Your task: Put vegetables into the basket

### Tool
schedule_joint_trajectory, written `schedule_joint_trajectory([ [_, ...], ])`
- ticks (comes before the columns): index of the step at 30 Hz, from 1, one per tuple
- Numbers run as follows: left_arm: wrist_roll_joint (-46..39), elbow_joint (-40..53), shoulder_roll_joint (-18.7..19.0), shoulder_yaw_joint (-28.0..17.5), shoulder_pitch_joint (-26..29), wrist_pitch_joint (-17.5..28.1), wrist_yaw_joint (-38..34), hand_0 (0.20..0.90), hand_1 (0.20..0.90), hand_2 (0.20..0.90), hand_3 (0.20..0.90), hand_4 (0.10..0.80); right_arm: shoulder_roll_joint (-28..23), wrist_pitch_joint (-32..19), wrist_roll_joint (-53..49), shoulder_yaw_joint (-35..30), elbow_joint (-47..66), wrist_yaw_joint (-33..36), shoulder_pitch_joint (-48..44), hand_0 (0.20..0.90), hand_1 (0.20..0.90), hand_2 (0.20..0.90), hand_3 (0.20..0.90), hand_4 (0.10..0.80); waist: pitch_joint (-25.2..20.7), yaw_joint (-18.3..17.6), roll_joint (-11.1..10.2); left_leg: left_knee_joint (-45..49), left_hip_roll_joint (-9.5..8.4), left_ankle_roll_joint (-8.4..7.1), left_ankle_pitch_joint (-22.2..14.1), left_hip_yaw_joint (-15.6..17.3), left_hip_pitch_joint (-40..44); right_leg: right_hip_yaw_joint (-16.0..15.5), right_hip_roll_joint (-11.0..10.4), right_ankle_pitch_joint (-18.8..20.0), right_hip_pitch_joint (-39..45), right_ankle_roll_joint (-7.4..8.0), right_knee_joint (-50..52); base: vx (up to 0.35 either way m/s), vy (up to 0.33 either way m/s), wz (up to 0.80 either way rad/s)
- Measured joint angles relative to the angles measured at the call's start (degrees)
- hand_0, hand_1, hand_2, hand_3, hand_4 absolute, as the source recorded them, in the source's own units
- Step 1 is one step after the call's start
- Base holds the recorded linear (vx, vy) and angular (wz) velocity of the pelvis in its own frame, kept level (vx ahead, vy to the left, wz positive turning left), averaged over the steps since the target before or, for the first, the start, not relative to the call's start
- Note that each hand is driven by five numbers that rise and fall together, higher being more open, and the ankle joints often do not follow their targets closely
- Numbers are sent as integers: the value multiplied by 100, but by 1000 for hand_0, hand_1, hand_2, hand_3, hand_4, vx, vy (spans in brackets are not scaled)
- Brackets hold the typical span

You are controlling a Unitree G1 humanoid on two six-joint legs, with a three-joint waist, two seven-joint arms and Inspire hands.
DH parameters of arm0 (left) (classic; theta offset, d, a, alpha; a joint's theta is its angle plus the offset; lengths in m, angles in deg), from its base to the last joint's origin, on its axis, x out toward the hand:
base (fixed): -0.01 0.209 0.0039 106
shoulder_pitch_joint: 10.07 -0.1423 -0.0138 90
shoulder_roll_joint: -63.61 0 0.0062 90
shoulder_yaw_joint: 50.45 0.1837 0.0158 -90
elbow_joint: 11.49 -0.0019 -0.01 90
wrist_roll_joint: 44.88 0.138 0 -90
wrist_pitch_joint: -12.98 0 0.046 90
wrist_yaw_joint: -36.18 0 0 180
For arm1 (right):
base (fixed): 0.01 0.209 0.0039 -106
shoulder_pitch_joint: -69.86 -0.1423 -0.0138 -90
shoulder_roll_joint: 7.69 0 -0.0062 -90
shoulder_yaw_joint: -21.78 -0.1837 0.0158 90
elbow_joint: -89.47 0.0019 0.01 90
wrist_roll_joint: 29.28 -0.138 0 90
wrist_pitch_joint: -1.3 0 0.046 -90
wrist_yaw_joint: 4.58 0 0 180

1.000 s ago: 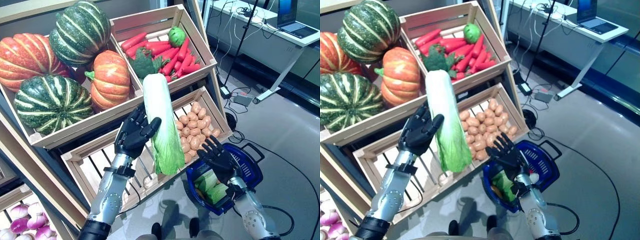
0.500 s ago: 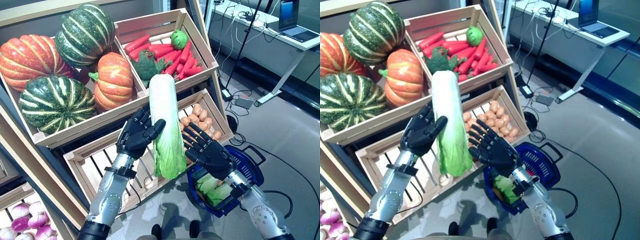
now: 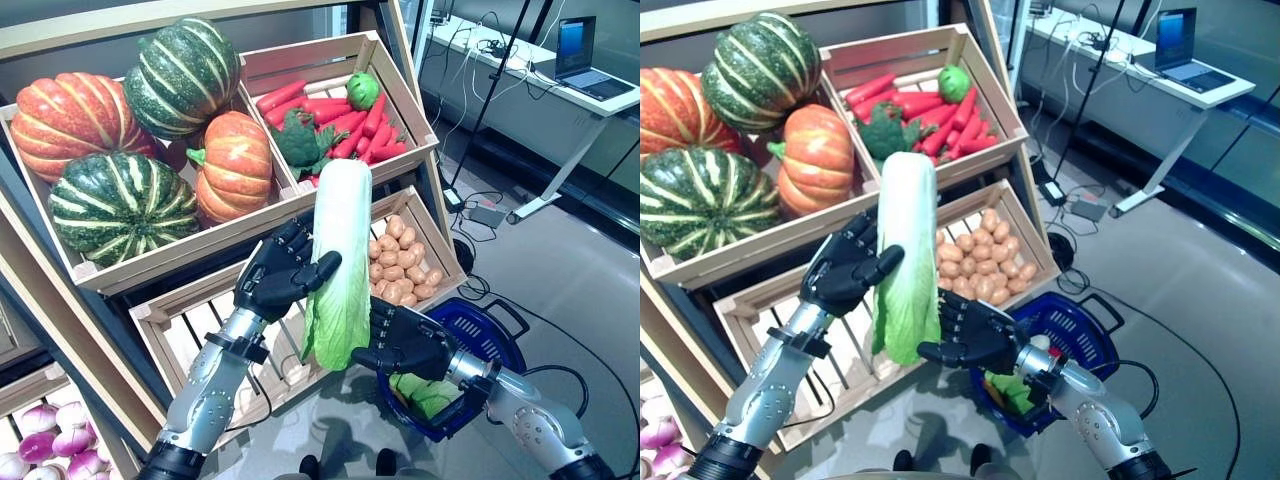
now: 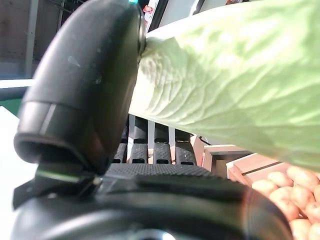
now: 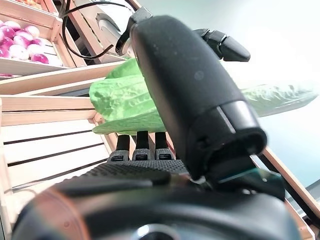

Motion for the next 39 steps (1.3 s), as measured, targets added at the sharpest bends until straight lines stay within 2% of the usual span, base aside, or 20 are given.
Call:
schedule_joint_trajectory([
  [17,-24,75,61,369,1,-14,252,300,300,300,300,400,34,135,-7,248,0,96,-78,900,900,900,900,800,-23,-22,16,1,0,2,1,16,20,21,1,1,6,0,0,0,0,0],
  [27,-253,77,62,632,4,-283,657,300,300,300,300,400,37,150,-15,507,-1,110,-119,900,900,900,900,800,-167,-26,67,0,0,1,0,25,19,34,2,1,1,0,0,0,0,0],
  [28,-258,77,64,634,4,-332,675,300,300,300,300,400,28,150,-15,540,-2,110,-119,728,728,728,728,685,-167,-27,67,0,0,1,0,25,19,37,3,1,0,0,0,0,0,0],
  [30,-258,77,63,646,4,-381,684,300,300,300,300,400,22,150,-15,602,-2,110,-119,300,300,300,300,400,-168,-30,67,0,0,1,0,26,19,40,3,2,-1,1,0,0,0,0],
  [39,-361,88,44,667,39,-395,703,300,300,300,300,400,69,151,-65,834,-2,84,-118,300,300,300,300,400,-172,-33,69,0,1,3,-1,30,18,45,5,2,-4,0,0,0,0,0],
])
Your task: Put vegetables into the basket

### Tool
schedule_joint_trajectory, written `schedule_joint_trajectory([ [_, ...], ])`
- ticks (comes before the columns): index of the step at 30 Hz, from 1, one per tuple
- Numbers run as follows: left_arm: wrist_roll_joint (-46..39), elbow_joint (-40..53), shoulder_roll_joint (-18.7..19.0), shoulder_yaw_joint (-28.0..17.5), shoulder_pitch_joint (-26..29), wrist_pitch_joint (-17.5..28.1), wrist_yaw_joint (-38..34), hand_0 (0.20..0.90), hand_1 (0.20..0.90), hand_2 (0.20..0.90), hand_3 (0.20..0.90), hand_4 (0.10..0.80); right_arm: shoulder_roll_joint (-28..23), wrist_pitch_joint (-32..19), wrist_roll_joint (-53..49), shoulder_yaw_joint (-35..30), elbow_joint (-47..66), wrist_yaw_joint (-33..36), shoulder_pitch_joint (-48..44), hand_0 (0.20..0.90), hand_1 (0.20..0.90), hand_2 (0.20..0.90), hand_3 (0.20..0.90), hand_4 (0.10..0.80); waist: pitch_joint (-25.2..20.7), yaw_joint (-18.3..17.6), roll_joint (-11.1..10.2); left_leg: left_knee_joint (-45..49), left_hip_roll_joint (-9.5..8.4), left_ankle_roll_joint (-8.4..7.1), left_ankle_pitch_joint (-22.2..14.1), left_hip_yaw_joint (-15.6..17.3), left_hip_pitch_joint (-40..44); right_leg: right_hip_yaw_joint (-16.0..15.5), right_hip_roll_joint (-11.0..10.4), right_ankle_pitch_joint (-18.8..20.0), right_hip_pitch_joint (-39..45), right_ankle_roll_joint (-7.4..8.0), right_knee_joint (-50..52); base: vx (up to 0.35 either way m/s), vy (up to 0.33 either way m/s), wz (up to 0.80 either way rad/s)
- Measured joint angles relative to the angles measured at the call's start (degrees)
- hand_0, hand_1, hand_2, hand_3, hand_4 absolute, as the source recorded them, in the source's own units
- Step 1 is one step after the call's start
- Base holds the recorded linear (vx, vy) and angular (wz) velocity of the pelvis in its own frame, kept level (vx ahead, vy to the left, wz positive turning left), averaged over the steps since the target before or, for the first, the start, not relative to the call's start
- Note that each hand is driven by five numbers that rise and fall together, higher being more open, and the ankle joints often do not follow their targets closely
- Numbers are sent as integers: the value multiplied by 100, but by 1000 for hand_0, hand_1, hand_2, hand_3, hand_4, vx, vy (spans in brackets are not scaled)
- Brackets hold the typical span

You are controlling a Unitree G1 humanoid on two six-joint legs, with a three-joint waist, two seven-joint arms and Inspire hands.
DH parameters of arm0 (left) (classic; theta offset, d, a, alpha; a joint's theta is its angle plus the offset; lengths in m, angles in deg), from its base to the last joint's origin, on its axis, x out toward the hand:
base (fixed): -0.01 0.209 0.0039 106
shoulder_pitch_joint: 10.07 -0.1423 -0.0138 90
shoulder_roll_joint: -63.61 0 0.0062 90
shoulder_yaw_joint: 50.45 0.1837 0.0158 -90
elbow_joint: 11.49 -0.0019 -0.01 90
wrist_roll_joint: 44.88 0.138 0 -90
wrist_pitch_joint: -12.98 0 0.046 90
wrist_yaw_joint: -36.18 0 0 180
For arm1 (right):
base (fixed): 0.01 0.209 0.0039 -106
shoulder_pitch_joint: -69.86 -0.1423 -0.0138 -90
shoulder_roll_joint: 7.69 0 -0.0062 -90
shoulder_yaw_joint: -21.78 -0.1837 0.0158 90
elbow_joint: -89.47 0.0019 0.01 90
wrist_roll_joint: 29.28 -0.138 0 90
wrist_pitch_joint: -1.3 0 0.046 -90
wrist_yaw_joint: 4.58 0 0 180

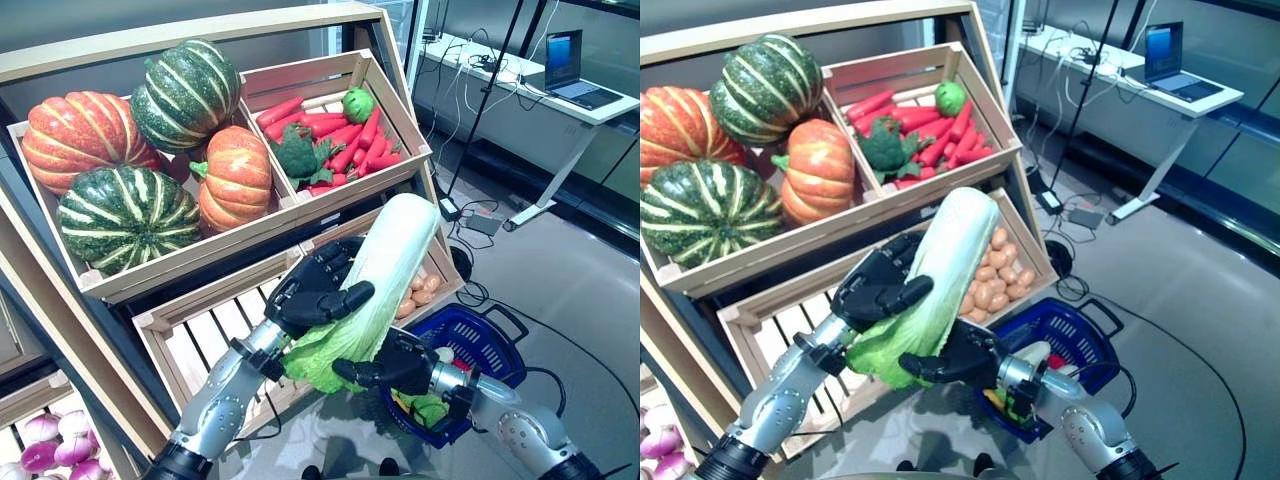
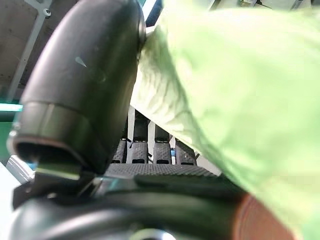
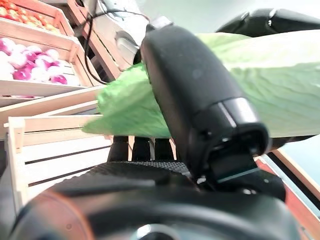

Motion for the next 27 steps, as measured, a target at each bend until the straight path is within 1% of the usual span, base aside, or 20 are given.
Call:
schedule_joint_trajectory([
  [13,-56,22,-39,88,4,0,101,300,300,300,300,400,60,9,-4,23,-10,7,-1,300,300,300,300,400,-13,11,11,0,-2,1,-2,-6,-9,-4,-3,-1,-2,-1,0,0,0,0],
  [14,-56,23,-37,84,4,0,101,373,373,373,373,449,58,9,-4,23,-9,7,-1,300,300,300,300,400,-14,12,12,0,-2,2,-2,-7,-9,-5,-3,-1,-2,-1,0,0,0,0],
  [15,-56,23,-39,86,4,0,102,627,627,627,627,618,59,10,-4,23,-10,7,-1,300,300,300,300,400,-15,12,12,0,-2,2,-2,-7,-9,-5,-3,-1,-2,-1,0,0,0,0],
  [16,-56,23,-39,89,4,0,102,900,900,900,900,800,60,10,-4,23,-9,7,-1,300,300,300,300,400,-15,12,12,0,-2,2,-2,-7,-10,-5,-3,-1,-2,-1,0,0,0,0],
  [27,-63,234,-36,120,3,-53,199,900,900,900,900,800,53,9,-4,-18,-12,7,-45,300,300,300,300,400,-26,17,22,0,-2,2,-1,-12,-10,-8,-3,-1,-1,-1,0,0,0,0],
])
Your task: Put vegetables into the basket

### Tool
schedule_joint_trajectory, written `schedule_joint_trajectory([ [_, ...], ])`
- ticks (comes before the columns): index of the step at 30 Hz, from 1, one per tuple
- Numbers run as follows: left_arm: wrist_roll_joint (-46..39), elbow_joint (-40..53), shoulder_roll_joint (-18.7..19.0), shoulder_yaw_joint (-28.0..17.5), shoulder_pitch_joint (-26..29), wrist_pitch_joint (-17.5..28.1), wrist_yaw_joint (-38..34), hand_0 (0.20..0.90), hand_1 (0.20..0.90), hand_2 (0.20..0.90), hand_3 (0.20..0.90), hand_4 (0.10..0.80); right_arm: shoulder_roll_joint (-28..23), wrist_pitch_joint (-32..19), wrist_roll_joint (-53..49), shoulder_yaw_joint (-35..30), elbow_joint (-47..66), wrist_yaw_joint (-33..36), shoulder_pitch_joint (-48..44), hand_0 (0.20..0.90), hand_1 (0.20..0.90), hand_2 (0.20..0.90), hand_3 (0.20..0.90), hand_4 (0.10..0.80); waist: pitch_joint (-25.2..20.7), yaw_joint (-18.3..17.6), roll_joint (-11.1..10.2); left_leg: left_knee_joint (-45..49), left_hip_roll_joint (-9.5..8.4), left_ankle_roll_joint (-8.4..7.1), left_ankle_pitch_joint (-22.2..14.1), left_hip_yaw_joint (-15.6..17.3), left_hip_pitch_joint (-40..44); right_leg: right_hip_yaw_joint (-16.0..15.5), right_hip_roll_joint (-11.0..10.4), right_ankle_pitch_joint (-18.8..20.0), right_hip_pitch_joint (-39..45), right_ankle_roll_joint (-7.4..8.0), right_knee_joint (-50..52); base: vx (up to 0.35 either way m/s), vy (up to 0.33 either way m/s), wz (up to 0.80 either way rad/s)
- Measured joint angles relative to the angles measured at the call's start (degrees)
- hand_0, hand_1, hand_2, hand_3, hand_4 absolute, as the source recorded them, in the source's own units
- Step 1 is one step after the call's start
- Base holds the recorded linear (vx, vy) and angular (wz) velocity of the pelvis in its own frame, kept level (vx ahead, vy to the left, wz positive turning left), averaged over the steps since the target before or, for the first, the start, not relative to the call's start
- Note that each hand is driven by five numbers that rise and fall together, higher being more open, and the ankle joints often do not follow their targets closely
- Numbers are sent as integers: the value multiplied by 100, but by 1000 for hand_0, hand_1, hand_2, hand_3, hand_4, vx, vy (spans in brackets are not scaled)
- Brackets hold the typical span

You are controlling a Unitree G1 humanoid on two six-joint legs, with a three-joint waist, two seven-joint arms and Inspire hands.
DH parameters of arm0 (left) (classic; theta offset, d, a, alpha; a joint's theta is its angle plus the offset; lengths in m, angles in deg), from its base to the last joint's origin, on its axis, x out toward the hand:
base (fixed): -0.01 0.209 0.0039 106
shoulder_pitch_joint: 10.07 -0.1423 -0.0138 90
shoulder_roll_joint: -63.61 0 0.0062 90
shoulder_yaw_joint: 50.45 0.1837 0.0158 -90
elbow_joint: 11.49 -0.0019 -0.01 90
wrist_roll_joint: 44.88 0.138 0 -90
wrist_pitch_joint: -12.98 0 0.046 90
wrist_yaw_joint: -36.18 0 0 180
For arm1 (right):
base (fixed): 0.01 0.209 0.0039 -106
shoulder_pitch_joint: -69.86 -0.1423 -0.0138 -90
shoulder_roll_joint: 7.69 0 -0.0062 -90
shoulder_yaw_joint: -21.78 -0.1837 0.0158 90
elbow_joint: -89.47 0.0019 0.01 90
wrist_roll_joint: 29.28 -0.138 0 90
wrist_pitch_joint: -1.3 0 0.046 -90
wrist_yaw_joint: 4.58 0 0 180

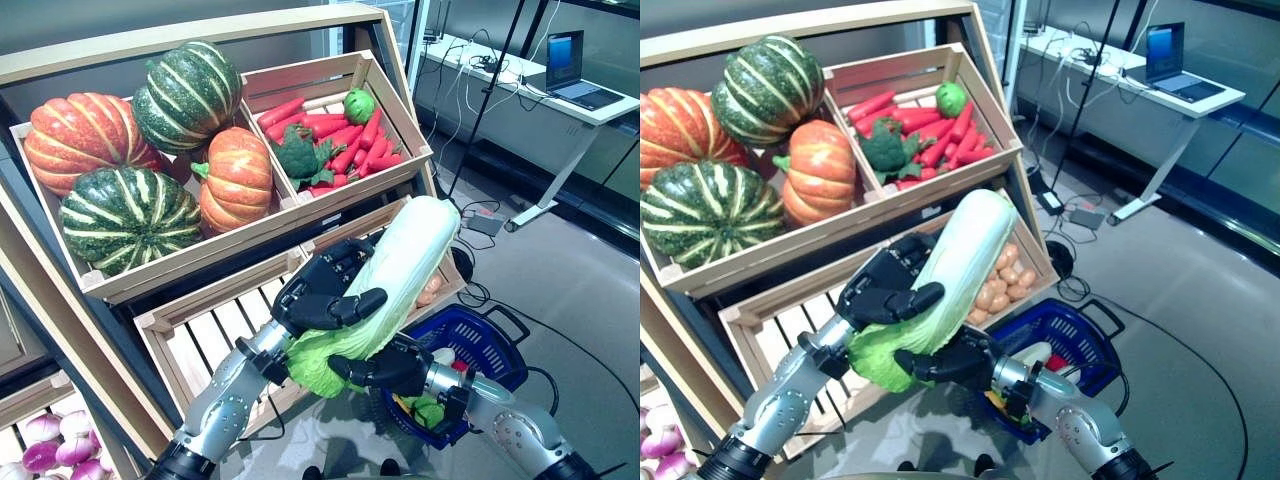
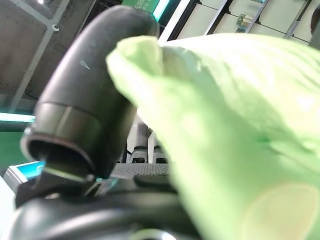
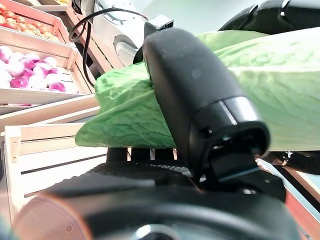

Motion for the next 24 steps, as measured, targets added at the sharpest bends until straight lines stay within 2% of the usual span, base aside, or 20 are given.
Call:
schedule_joint_trajectory([
  [9,85,26,54,-59,0,8,-2,900,900,900,900,800,-32,0,0,-2,-17,4,1,300,300,300,300,400,-45,10,43,-2,0,-3,-3,-11,-9,-9,0,-2,-1,-2,0,0,0,0],
  [14,135,158,58,-413,-1,82,-30,900,900,900,900,800,-39,-1,-2,-122,-26,46,20,300,300,300,300,400,-46,30,44,-1,1,-6,-5,-20,-15,-15,0,-3,-3,-3,0,0,0,0],
  [24,649,193,55,-1230,-14,282,-279,900,900,900,900,800,96,-181,-4,-1030,-58,432,245,300,300,300,300,400,-46,85,44,-1,0,-1,-3,-24,-37,-19,-1,-5,-23,-3,0,0,0,0],
])
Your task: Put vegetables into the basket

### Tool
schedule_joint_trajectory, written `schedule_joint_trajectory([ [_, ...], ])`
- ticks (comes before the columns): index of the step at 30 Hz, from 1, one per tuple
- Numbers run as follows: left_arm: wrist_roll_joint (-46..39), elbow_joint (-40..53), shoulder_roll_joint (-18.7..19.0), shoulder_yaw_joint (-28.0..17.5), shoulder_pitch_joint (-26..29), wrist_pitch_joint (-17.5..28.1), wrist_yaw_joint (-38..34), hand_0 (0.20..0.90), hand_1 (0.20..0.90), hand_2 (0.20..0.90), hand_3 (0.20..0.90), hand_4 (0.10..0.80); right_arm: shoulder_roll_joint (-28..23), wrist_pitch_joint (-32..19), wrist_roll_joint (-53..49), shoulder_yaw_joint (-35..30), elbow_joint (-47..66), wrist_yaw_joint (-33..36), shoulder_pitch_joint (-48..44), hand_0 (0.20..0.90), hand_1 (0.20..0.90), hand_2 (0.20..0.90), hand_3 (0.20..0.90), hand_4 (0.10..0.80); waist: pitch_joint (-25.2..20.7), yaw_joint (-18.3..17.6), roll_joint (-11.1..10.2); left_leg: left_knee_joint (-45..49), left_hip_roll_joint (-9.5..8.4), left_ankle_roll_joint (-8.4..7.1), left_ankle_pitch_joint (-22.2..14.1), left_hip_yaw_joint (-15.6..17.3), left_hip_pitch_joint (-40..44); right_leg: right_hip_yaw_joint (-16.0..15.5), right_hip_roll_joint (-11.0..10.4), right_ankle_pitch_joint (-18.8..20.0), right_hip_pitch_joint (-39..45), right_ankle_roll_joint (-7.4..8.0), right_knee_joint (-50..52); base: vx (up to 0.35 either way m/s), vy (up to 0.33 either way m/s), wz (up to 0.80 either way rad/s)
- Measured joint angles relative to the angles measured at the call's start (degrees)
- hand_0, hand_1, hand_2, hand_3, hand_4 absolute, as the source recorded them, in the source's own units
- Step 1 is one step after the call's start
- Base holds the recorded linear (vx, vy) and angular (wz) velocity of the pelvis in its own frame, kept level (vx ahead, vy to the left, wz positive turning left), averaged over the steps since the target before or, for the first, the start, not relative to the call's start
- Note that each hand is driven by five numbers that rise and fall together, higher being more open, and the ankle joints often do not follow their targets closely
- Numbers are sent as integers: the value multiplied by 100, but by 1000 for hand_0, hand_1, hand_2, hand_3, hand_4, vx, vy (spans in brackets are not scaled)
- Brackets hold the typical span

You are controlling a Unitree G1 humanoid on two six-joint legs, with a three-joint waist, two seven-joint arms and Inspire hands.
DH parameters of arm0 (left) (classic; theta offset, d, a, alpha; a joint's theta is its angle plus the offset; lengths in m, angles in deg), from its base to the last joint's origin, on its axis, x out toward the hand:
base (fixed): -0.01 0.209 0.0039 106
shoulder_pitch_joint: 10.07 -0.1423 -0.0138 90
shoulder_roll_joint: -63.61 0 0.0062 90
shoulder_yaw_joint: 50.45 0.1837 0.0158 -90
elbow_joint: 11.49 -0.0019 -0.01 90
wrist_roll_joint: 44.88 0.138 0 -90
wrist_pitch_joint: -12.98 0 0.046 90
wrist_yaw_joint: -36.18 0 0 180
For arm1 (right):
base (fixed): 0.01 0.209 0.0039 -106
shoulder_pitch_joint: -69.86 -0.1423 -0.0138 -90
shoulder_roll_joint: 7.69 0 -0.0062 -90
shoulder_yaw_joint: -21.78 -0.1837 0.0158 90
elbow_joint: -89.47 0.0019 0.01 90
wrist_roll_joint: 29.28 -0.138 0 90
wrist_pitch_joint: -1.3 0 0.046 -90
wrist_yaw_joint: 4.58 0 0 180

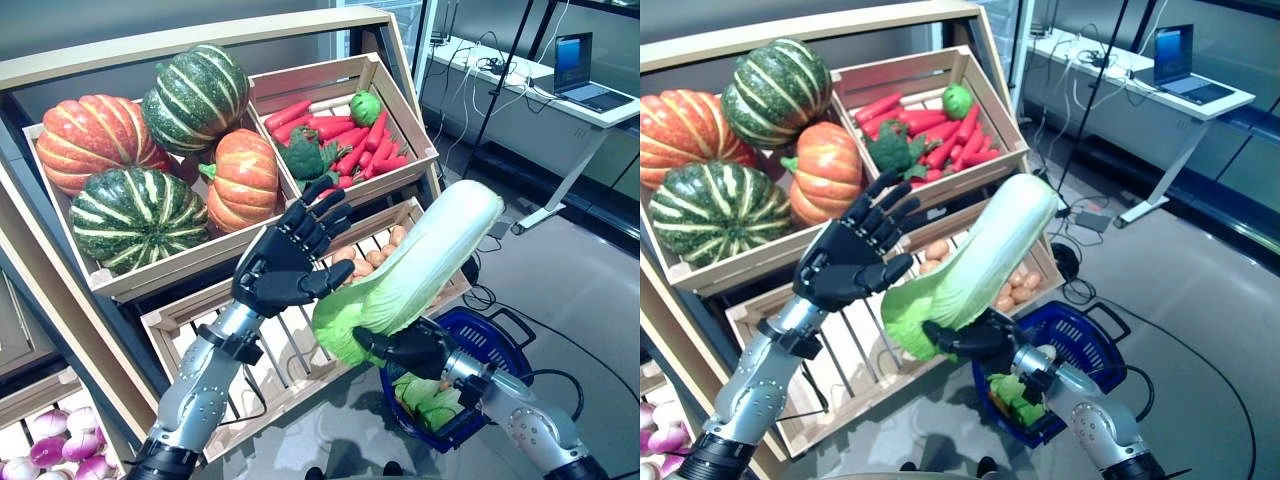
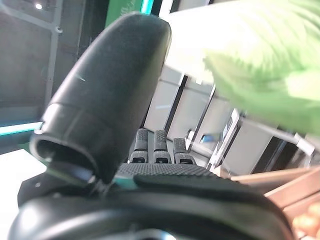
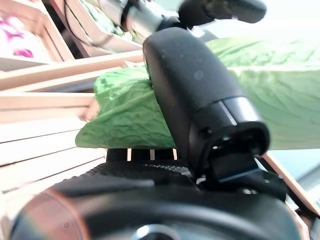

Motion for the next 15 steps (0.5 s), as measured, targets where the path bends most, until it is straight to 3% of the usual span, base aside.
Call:
schedule_joint_trajectory([
  [8,791,-4,211,-679,-134,11,-78,900,900,900,900,800,76,-32,8,-775,-240,64,302,300,300,300,300,400,0,31,0,-34,0,-4,-3,-5,-42,-7,-1,-1,-38,1,0,0,0,0],
  [11,882,-9,214,-952,-270,30,-120,900,900,900,900,800,78,-34,11,-813,-245,139,405,300,300,300,300,400,0,24,0,-35,1,1,-1,-4,-56,-9,-1,-1,-53,1,0,26,3,0],
  [15,996,-14,211,-986,-334,30,-186,900,900,900,900,800,203,-38,17,-813,-249,402,504,300,300,300,300,400,1,48,-1,-35,0,-15,-13,-12,-64,-14,-2,-4,-57,2,-1,73,-4,1],
])
